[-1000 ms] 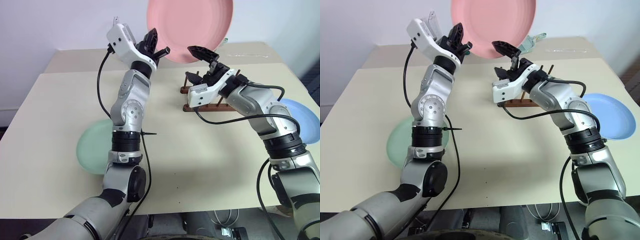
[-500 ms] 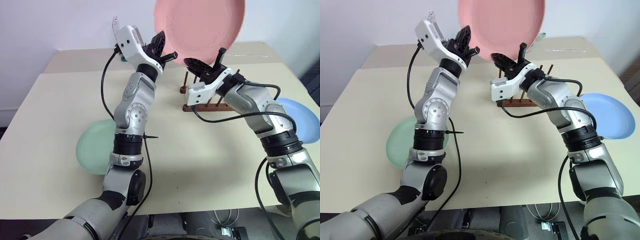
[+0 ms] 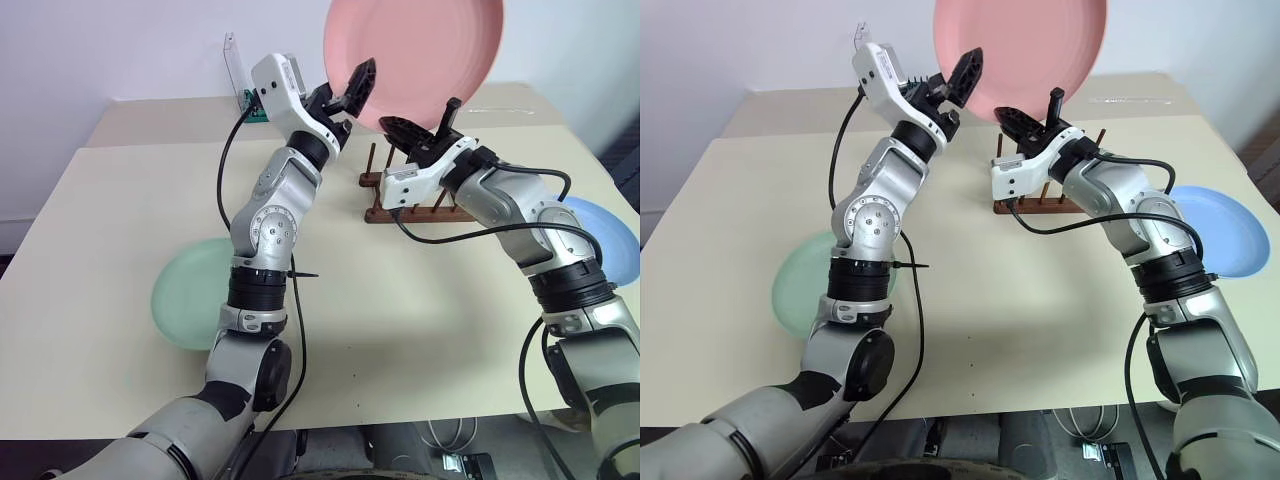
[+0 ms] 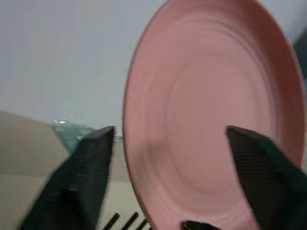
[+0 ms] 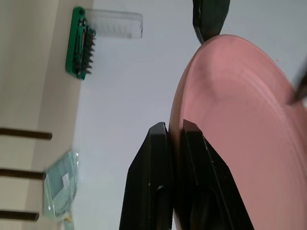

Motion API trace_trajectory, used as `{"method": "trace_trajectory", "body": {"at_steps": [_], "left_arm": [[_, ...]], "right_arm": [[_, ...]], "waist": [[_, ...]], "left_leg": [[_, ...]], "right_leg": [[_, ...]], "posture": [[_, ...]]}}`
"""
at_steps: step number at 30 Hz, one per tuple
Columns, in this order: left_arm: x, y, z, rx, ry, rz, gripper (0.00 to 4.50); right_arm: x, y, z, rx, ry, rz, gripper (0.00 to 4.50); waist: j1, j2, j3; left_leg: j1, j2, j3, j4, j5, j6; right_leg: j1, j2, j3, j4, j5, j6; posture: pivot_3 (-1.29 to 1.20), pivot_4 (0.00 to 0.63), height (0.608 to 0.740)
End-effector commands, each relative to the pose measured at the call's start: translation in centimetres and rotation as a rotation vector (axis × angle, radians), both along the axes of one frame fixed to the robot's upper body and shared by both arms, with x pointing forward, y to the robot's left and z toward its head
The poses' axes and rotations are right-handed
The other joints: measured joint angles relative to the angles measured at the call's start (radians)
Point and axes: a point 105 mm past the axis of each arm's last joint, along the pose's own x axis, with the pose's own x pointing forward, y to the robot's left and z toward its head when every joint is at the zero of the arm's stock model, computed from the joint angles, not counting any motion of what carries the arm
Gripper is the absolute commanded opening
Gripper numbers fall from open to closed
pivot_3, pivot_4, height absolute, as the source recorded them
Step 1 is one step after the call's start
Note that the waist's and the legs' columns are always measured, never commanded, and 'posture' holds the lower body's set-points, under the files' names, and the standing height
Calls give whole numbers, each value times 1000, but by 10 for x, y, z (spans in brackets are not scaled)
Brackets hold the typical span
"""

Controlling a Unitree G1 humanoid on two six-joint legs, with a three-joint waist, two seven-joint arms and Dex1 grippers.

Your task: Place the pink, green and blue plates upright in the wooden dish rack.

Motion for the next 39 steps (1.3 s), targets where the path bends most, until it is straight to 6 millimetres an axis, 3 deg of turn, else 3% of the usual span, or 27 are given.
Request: {"method": "trace_trajectory", "body": {"at_steps": [1,4,8,12,14,16,19,24,27,30,39], "left_arm": [[-17,12,28,35,-136,-29,4456],[-24,33,36,97,-211,-42,4456],[-15,69,37,176,-243,35,4456],[-1,96,34,311,-263,120,4456],[6,106,22,413,-278,142,4456],[5,108,9,479,-285,70,4456],[-2,104,-7,566,-300,-43,4456],[-25,102,-17,603,-313,-268,4456],[-41,100,-26,728,-376,-349,4456],[-56,99,-29,794,-456,-391,4456],[-62,94,-28,758,-469,-413,4456]], "right_arm": [[1,-16,21,52,-61,-44,0],[5,-31,27,103,-55,-82,0],[7,-44,37,204,-34,-68,0],[8,-62,66,630,84,55,0],[6,-78,93,979,203,211,0],[5,-88,106,1270,395,395,0],[2,-112,117,1509,563,543,0],[-5,-144,126,1749,738,691,0],[-12,-148,125,1855,914,831,0],[-13,-156,109,1941,1003,863,0],[-17,-162,84,2026,1128,868,0]], "waist": [[-3,0,0],[-6,0,0],[-7,0,0],[-9,0,0],[-14,0,0],[-19,0,0],[-21,0,0],[-24,1,1],[-27,2,0],[-27,4,0],[-22,3,0]], "left_leg": [[0,0,0,0,0,0],[0,1,0,-1,0,0],[0,1,0,-1,0,0],[1,1,-1,-1,0,0],[0,1,-1,-1,0,0],[0,1,-3,-1,0,0],[0,1,-4,-1,-1,2],[-1,1,-4,-1,-1,3],[-1,1,-3,-2,-1,3],[-1,2,-1,-4,-2,3],[-2,1,0,-1,-3,5]], "right_leg": [[0,0,0,0,0,0],[-1,0,1,0,0,0],[-1,0,1,0,0,0],[0,0,1,0,1,-1],[0,0,1,-1,1,-1],[0,1,1,-2,1,-1],[0,0,0,-2,1,-1],[0,0,1,-1,1,-1],[-2,-1,1,-1,1,-1],[-3,-1,2,-1,1,-1],[-3,-2,2,-1,1,-1]], "posture": [[0,150,740],[0,150,740],[0,150,740],[0,150,740],[0,150,740],[0,150,740],[0,150,740],[0,150,740],[0,150,740],[0,150,740],[0,150,740]]}}
